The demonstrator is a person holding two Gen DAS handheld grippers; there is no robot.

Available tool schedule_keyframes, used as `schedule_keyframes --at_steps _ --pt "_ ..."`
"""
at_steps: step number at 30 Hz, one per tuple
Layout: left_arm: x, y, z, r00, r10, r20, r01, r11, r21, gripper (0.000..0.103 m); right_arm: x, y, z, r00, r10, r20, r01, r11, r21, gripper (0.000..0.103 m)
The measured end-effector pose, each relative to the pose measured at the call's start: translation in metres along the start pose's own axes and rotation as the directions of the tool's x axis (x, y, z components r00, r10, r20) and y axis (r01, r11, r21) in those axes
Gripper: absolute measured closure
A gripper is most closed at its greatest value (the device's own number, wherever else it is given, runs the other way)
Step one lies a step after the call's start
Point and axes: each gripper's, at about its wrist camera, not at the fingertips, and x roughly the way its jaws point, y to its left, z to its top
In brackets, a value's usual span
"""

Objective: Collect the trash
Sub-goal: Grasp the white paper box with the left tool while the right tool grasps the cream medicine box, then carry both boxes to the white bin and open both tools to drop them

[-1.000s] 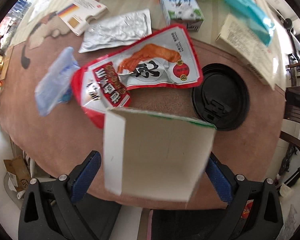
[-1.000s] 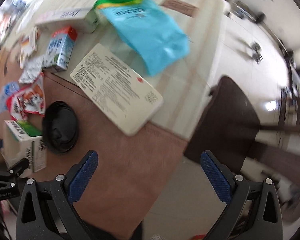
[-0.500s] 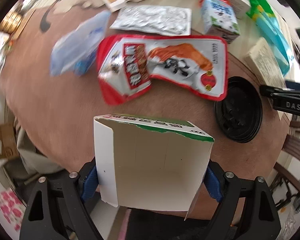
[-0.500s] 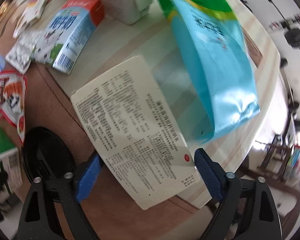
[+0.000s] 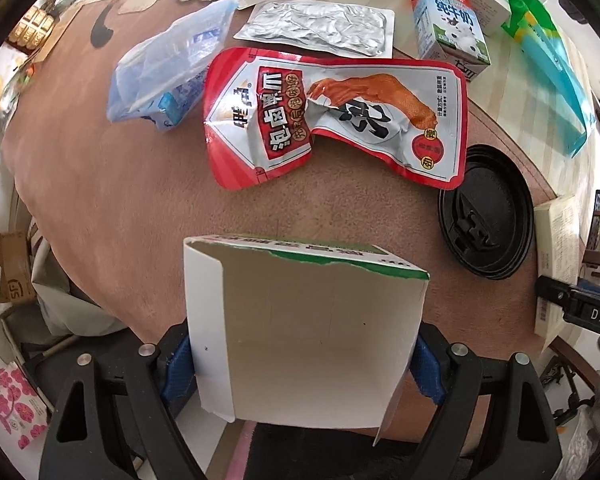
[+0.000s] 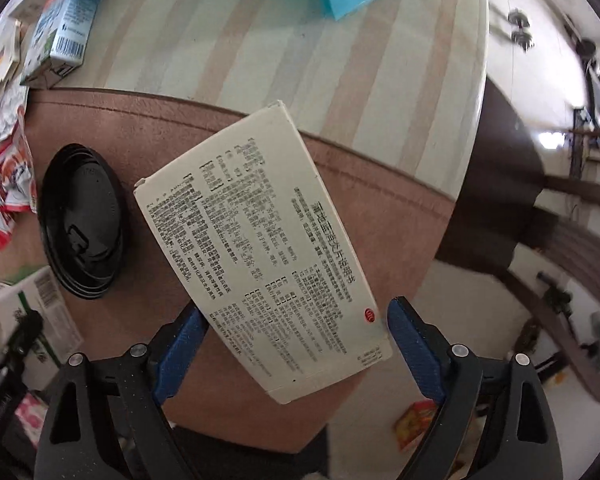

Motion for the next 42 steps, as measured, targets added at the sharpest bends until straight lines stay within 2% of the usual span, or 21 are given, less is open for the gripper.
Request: schedule_keyframes --at_steps 3,7,10,11,14,15,19,23,24,32,39,42 --pt "0.009 0.008 -0.005 1.0 0.008 0.0 -0.008 1.0 0.002 0.017 0.001 0.008 0.001 0.997 -0.058 0.056 0.062 0.994 -0.088 0.01" --pt "0.003 0.018 -0.011 1.0 0.017 -0.001 -0.017 1.0 0.007 0.017 0.001 0.013 -0.003 0.996 -0.054 0.064 0.063 0.988 -0.143 0.011" --pt "0.0 -0.004 0.005 1.0 0.019 -0.002 -0.019 1.0 0.005 0.017 0.008 0.026 -0.007 0.995 -0.06 0.082 0.071 0.988 -0.137 0.013" --pt "-0.012 -0.016 0.013 1.0 0.021 -0.004 -0.021 1.0 0.002 0.017 0.012 0.027 -0.007 0.994 -0.057 0.093 0.069 0.989 -0.128 0.015" --pt "-0.016 -0.021 0.014 1.0 0.021 0.004 -0.021 1.0 -0.003 0.017 0.003 0.022 -0.009 0.992 -0.056 0.114 0.07 0.99 -0.123 0.025" --pt "-0.019 -0.02 0.014 1.0 0.019 0.007 -0.019 1.0 -0.004 0.017 0.0 0.012 -0.005 0.992 -0.055 0.116 0.069 0.99 -0.123 0.025" --pt "-0.029 -0.019 0.011 0.999 0.017 0.031 -0.017 1.0 -0.004 0.017 -0.003 0.012 -0.003 0.991 -0.049 0.122 0.062 0.993 -0.105 0.025" --pt "-0.048 -0.015 0.007 0.997 0.007 0.072 -0.007 1.0 0.002 0.017 -0.024 0.011 -0.005 0.985 -0.046 0.168 0.061 0.994 -0.089 0.025" --pt "-0.054 -0.017 0.006 0.996 0.006 0.084 -0.006 1.0 0.003 0.017 -0.039 0.022 -0.004 0.983 -0.045 0.179 0.061 0.995 -0.084 0.025" --pt "-0.102 0.005 -0.011 0.975 -0.027 0.22 0.03 1.0 -0.006 0.017 -0.101 0.043 -0.047 0.941 -0.041 0.336 0.068 0.995 -0.069 0.025" --pt "-0.144 0.062 -0.065 0.939 -0.052 0.339 0.08 0.994 -0.069 0.017 -0.149 0.096 -0.104 0.89 0.002 0.456 0.057 0.992 -0.114 0.025" --pt "-0.152 0.101 -0.095 0.927 -0.056 0.371 0.109 0.986 -0.125 0.017 -0.152 0.124 -0.127 0.883 0.044 0.468 0.034 0.987 -0.157 0.025"
